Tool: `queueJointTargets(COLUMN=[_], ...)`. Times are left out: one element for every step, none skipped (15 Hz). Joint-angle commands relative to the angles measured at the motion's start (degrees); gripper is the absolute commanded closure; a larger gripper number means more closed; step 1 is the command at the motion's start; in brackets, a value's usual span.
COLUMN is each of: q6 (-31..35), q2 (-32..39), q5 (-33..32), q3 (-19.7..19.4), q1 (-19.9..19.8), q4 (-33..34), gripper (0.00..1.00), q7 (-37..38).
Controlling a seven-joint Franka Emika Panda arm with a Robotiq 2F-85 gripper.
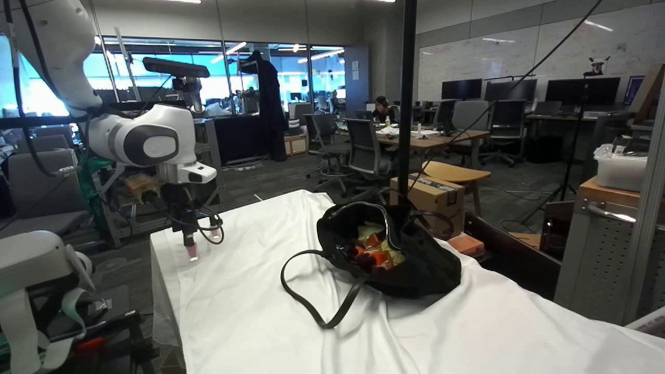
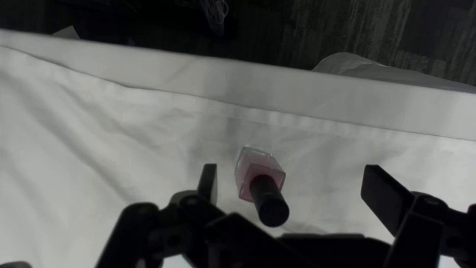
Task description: Pick up all the nail polish on the table and put them in the bag
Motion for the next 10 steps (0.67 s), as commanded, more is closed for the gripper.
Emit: queueJointTargets(q6=[3.74, 4.25, 5.01, 5.38, 5.86, 6.22, 6.65, 6.70, 6.78, 6.93], q2=[0.88, 1.22, 1.55, 1.87, 2.26, 2.62, 3.09, 3.38, 3.55, 3.75], q5=[0.94, 0.61, 0.49, 0.43, 0.24, 0.03, -0.18, -0.15, -0.11, -0.23], q3=[0.32, 0.19, 0.06, -0.06, -0.22, -0.38, -0.64, -0.73, -0.82, -0.99], q1=[0.81, 0.95, 1.08, 1.14, 1.22, 1.29, 1.37, 1.36, 1.34, 1.38], q4=[-0.70, -0.63, -0.65, -0.61, -0.57, -0.53, -0.47, -0.45, -0.47, -0.49], gripper=[0.00, 0.00, 0.00, 0.00, 0.00, 0.00, 0.00, 0.00, 0.00, 0.00], q7=[0.80, 0.96, 1.24, 1.41, 1.61, 1.78, 2.17, 2.26, 2.36, 2.49])
